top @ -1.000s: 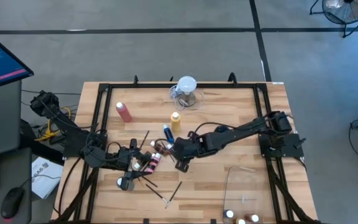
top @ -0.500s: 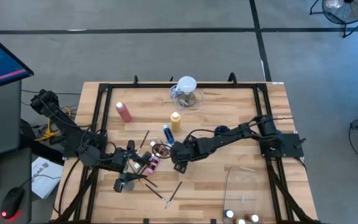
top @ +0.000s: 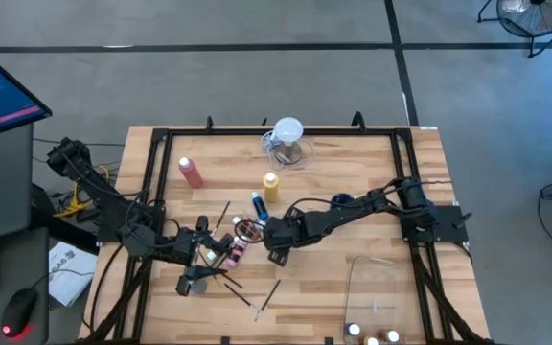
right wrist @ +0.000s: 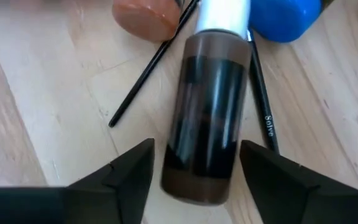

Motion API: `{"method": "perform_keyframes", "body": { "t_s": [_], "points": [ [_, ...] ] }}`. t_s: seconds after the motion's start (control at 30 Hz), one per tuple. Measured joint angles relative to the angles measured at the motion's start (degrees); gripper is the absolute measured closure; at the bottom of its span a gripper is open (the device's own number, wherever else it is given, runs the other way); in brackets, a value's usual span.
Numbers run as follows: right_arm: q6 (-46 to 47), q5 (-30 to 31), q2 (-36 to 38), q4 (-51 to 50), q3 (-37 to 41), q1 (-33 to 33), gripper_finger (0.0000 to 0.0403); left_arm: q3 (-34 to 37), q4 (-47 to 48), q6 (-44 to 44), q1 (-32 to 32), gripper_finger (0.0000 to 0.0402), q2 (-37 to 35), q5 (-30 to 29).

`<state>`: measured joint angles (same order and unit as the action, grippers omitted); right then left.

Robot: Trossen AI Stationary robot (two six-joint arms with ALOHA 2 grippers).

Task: Pick & Place Paint Supplies
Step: Put the small dark green paint bottle into the transparent bin

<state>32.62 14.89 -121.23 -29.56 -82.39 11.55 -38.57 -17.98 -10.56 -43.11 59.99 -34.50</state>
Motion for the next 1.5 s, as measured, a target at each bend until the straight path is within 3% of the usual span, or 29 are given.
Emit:
{"method": "perform_keyframes", "body": {
  "t_s": [0.3, 0.73, 1.1, 1.5],
  "points": [
    [-0.29, 0.14, 0.05, 0.01, 0.07, 0.04, 0.0304, 0.00, 0.00, 0.01, 0.00, 0.0192, 0.02, 0.01],
    [-2.64, 1.35, 2.87, -2.11, -1.21, 1.79, 0.0299, 0.00, 0.04, 1.73, 0.00, 0.0192, -0.24, 0.00],
    [-4.19, 12.05, 13.54, -2.75, -1.07, 7.45, 0.0307, -0.02, -1.85, 9.59, -1.48, 0.0192, -2.77, 0.66],
    [-11.15, 29.72, 22.01, 4.76, -0.55, 19.31, 0.0307, -0.01, -3.21, 15.94, 0.87, 0.0192, -2.84, -0.76]
  ]
}}
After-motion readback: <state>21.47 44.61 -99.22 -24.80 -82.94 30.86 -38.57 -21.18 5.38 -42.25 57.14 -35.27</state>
